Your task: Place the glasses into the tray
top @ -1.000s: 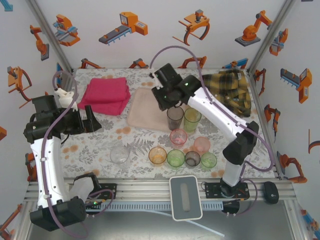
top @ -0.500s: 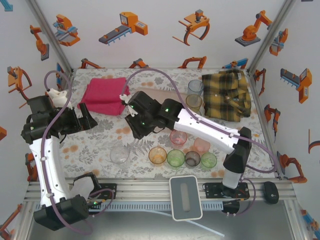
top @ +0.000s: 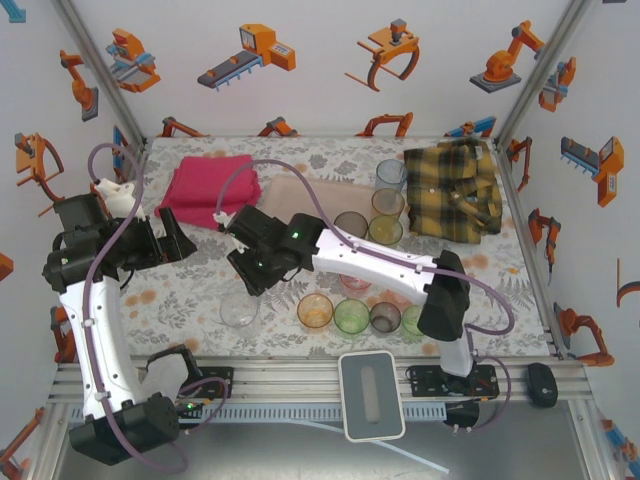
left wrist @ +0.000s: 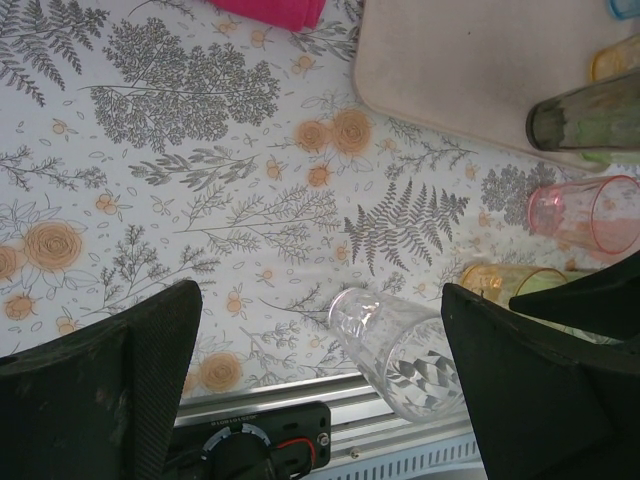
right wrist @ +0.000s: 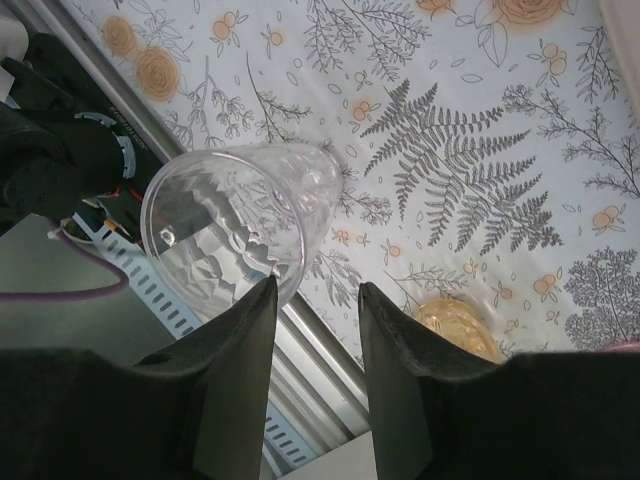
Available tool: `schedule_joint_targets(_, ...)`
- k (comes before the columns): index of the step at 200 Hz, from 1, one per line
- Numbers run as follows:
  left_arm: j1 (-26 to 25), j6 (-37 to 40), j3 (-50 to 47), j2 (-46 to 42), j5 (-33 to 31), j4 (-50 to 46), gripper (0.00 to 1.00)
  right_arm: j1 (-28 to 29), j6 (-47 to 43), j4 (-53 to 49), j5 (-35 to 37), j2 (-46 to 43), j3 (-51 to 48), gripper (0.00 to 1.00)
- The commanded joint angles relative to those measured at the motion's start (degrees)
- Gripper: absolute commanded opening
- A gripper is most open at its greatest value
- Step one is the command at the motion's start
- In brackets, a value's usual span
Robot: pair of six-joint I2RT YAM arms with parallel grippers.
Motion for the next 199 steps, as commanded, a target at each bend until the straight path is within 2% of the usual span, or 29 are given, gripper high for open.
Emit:
schedule_joint_targets(1,0.4,-0.7,-0.1,-0.9,1.3,-0.2,0.97,0.7,1.0,-0.2,0.3,1.1,2.7,0.39)
schedule_joint_targets(107,0.5,-0.8,0.2,-0.9,1.9,-0.1,0.97,1.7,0.6,-1.2,0.6,6.7,5.3,0.39)
schedule_joint_targets(139,0.5,-0.8,0.1,-1.1,2.1,-0.2,0.97,1.9,0.2,-2.8,3.0,8.5,6.3,0.36)
schedule_joint_targets(164,0.5,-0.8,0.2,-0.9,2.3,-0.1,0.97,1.9,-0.3,-3.4,4.4,9.1,6.4,0.30)
schedule_joint_targets(199,0.5,-0.8,0.8,-0.8,2.5,-0.6,0.97,1.9,-1.7,-4.1,5.6,9.1,6.7,0.14)
